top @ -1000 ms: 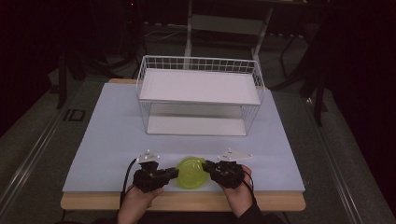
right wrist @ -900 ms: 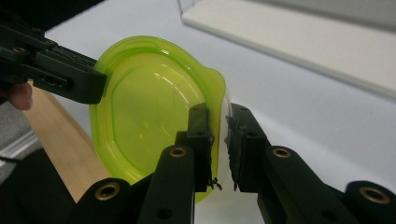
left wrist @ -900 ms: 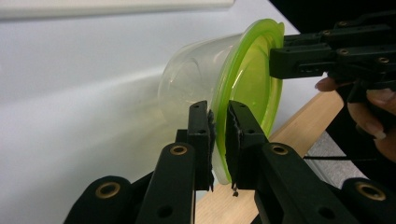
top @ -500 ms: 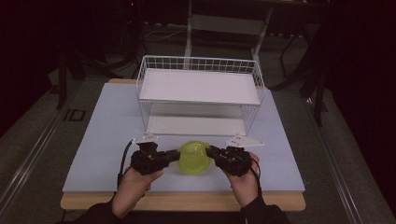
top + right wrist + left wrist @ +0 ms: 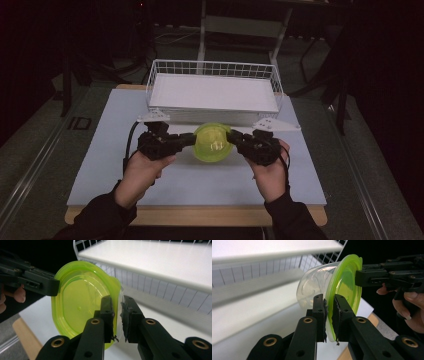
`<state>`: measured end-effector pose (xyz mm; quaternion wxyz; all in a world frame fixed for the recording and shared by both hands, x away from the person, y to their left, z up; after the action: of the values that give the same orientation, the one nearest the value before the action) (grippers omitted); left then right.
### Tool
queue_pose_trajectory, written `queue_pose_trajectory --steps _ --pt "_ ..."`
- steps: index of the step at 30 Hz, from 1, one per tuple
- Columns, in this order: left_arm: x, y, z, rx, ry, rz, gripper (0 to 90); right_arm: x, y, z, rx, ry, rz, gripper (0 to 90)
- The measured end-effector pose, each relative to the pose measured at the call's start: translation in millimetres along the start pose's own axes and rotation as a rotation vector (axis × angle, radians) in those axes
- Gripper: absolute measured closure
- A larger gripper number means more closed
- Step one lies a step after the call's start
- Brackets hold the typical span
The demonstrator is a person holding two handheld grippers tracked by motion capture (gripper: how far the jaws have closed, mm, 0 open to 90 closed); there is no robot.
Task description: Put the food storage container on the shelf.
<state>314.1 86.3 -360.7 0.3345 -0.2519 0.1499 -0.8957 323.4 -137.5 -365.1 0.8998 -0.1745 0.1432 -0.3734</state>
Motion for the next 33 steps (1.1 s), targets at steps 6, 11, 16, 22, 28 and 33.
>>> queue_pose_trajectory --steps 6,11,16,22,28,33 --pt "-2.0 -2.8 34.6 0.009 0.007 -0.001 81.7 5.6 -3.8 34.8 0.013 0.006 -0.020 79.9" --pt "-5.9 -0.2 58.6 0.030 -0.005 -0.004 81.7 15.6 -1.2 56.0 0.009 0.047 -0.031 79.8" --pt "-7.7 3.2 76.0 0.047 0.007 0.011 81.8 24.5 2.0 71.4 0.014 0.063 -0.047 79.8" --pt "-16.3 9.3 90.6 0.041 -0.001 0.029 81.9 35.5 11.9 85.1 -0.020 0.088 -0.054 79.7" --pt "-27.3 15.9 101.6 0.024 -0.017 0.053 81.9 46.6 28.6 97.4 -0.071 0.123 -0.062 79.6" --pt "-39.2 25.9 110.5 0.001 -0.039 0.067 81.8 56.1 40.2 100.2 -0.100 0.164 -0.056 79.6"
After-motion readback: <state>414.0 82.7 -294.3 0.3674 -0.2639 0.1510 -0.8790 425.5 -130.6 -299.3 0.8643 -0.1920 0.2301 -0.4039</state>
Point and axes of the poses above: each handheld gripper's, and its own axes: y roughly forward along the jaws, z roughly out of its top, x roughly to its right, the point moved 4 cm from there along y, roughly forward along the jaws, and after that the axes turned 1 degree about x, right-handed, at the moved point
